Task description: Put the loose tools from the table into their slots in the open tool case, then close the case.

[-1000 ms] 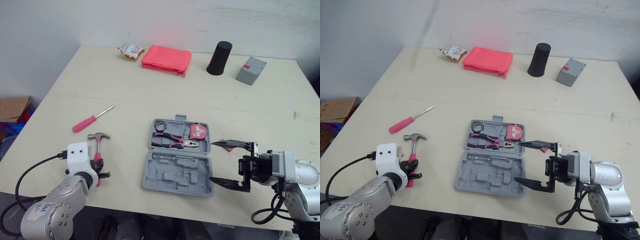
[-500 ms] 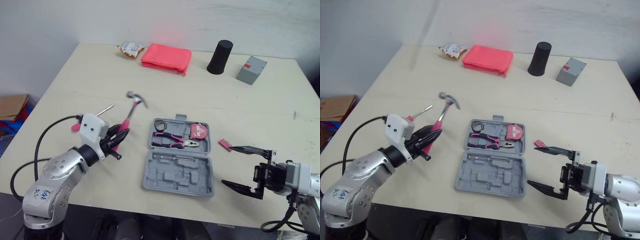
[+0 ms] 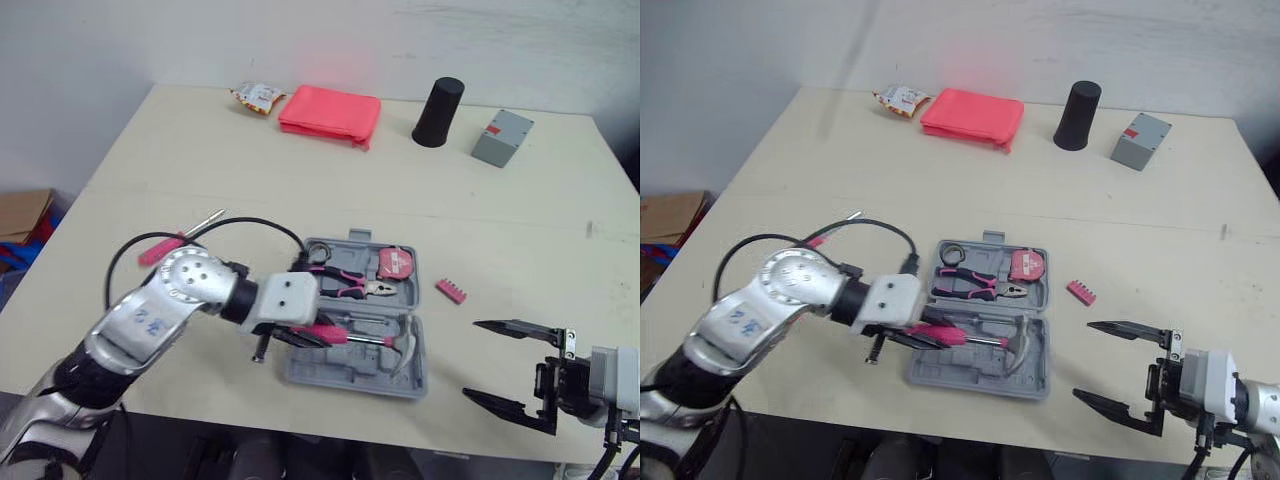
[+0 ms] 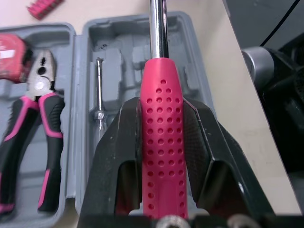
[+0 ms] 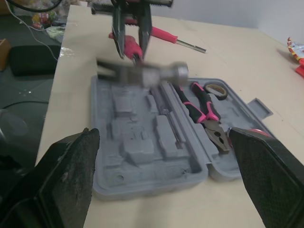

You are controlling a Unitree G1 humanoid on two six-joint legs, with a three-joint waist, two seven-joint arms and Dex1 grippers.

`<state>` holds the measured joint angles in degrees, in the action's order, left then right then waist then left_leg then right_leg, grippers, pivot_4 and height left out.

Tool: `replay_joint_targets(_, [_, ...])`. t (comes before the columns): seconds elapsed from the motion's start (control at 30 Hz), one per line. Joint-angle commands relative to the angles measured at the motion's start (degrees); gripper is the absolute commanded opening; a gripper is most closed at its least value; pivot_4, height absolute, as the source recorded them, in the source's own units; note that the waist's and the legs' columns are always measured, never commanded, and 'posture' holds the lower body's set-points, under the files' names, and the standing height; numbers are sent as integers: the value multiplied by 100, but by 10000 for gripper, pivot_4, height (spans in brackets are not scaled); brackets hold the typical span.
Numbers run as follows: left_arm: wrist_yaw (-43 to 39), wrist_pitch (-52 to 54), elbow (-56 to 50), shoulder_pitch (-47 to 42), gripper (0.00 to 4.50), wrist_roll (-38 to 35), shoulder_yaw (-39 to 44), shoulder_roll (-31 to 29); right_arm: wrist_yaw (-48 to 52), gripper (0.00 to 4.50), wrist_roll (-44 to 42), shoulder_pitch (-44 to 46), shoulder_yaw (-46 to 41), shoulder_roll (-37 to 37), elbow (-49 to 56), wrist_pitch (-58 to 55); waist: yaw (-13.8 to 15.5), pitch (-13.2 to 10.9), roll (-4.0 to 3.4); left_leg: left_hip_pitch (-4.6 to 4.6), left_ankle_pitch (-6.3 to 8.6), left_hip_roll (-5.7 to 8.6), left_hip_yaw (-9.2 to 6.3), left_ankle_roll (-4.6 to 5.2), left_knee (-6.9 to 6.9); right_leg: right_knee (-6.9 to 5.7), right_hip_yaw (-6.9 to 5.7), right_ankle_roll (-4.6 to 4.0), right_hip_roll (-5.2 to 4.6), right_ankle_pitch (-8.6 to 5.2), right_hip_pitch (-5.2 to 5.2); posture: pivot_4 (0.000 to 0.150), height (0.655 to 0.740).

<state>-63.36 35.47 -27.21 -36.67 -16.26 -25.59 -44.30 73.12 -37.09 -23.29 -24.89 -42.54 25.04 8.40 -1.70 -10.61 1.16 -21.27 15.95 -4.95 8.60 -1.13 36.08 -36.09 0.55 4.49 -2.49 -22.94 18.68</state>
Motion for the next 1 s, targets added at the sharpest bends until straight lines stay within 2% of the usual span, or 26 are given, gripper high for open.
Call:
replay_joint_targets(0.03, [135,248,103,-228,5353,489,-386,107,-356,45000,-99,-105,-160,-37,548,-272,1,0,0,2,0,0,0,0,1,-3,0,1,0,0,0,1500,7400])
replay_joint_targets(0.47, [290,797,628,-726,5353,1345,-1162,785,-931,45000,-16,48,-7,-32,1074,-759,35,-2,3,-8,-5,0,-3,2,14,-25,-2,3,-2,-3,10,1500,7400])
replay_joint_targets(0.83, [221,967,955,-915,5353,1562,-1276,1058,-1019,45000,-17,61,-9,-9,1207,-856,24,-2,3,-4,-16,1,-4,1,24,-57,-1,2,-3,-5,16,1500,7400])
replay_joint_targets(1.0, [286,726,943,-802,28597,1617,-1215,1071,-1033,45000,7,57,1,32,1158,-822,29,-2,3,-1,-16,0,-5,1,29,-69,0,2,-3,-5,16,1500,7400])
